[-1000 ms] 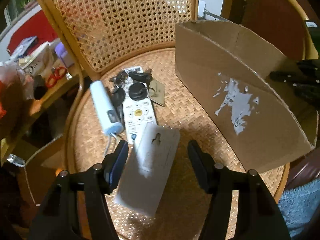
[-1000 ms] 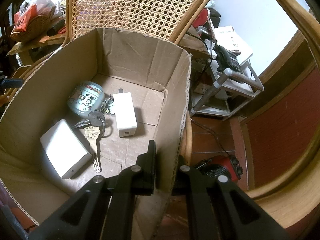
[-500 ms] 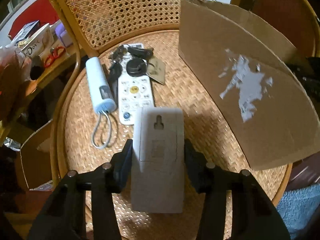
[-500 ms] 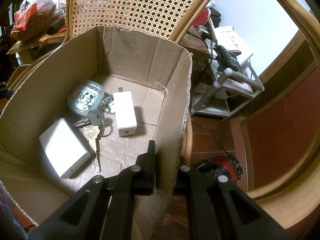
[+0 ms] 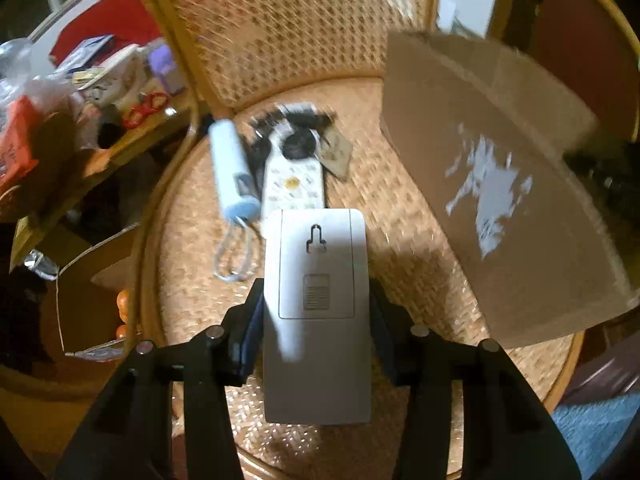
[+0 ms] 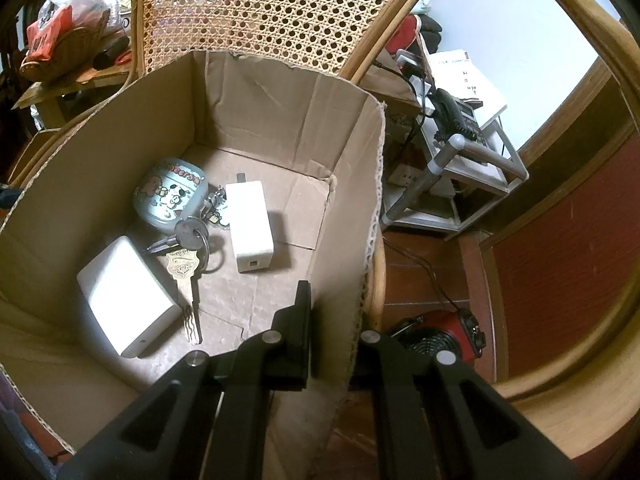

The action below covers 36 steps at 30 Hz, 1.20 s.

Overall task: Organize rigid objects
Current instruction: 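Lift the white switch plate with the left tool and carry it over the box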

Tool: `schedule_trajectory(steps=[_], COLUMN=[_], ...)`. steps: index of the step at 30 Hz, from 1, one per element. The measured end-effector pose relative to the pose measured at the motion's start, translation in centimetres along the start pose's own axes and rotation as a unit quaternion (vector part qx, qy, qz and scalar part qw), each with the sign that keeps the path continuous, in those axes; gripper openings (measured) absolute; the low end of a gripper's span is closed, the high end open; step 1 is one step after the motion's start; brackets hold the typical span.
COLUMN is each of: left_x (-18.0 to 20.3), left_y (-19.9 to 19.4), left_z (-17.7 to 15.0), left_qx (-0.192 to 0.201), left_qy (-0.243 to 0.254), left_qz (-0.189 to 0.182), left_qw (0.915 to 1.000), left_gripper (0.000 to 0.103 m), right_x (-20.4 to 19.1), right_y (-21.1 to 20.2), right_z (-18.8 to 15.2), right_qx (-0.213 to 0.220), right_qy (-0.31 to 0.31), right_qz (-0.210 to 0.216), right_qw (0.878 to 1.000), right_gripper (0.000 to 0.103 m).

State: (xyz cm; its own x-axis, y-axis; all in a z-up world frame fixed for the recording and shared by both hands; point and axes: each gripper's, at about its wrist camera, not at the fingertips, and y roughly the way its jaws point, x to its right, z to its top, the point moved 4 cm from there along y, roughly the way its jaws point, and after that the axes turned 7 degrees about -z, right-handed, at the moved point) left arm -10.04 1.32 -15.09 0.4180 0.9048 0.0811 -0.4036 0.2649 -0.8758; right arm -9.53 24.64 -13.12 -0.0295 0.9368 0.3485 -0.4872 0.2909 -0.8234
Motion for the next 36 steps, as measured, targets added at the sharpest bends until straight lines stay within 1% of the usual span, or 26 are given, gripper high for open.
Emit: schedule_trajectory(steps=[3,8,10,13,16,22,27,30,33,36], left_x=[-0.4,-0.8,-0.6,0.2,1.8,4.5,7.2,8.9,10.0,10.9], left_y=[-1.9,-4.7,-5.6,-7.2,-8.6,-9.7,-9.4,-8.8,-7.4,-5.9], left_z=[0.6,2.0,2.4,3.1,4.0,6.1,7.2,7.6,8.0,8.1], left_qx=[0.031,0.075,0.091,0.112,0.133,0.171,0.173,0.172,0.156,0.133], left_qy=[-0.009,-0.003,-0.003,-0.006,0.003,0.011,0.010,0.008,0.003,-0.004], left_qz=[0.009,0.054,0.063,0.053,0.046,0.036,-0.005,-0.019,-0.025,-0.047], left_qw=[0.9994,0.9957,0.9939,0.9922,0.9900,0.9846,0.9848,0.9848,0.9875,0.9900], left_gripper=[0.046,0.046,0.046,0.046,0.046,0.046,0.046,0.046,0.046,0.046], right_x=[0.1,0.2,0.3,0.2,0.3,0.2,0.4,0.5,0.5,0.5], right_y=[0.0,0.0,0.0,-0.1,0.0,-0.1,0.0,0.0,0.0,0.1], right_z=[-0.1,0.1,0.1,0.1,0.1,0.2,0.2,0.2,0.3,0.3], right_qx=[0.000,-0.001,-0.002,-0.001,-0.002,-0.002,-0.005,-0.006,-0.006,-0.006], right_qy=[0.000,0.005,0.007,0.007,0.008,0.007,0.011,0.011,0.012,0.013], right_qz=[-0.001,0.004,0.005,0.005,0.006,0.003,0.004,0.003,0.004,0.005], right_qw=[1.000,1.000,1.000,1.000,1.000,1.000,1.000,1.000,1.000,1.000], right_gripper=[0.010,0.010,0.010,0.010,0.010,0.010,0.010,0.010,0.010,0.010])
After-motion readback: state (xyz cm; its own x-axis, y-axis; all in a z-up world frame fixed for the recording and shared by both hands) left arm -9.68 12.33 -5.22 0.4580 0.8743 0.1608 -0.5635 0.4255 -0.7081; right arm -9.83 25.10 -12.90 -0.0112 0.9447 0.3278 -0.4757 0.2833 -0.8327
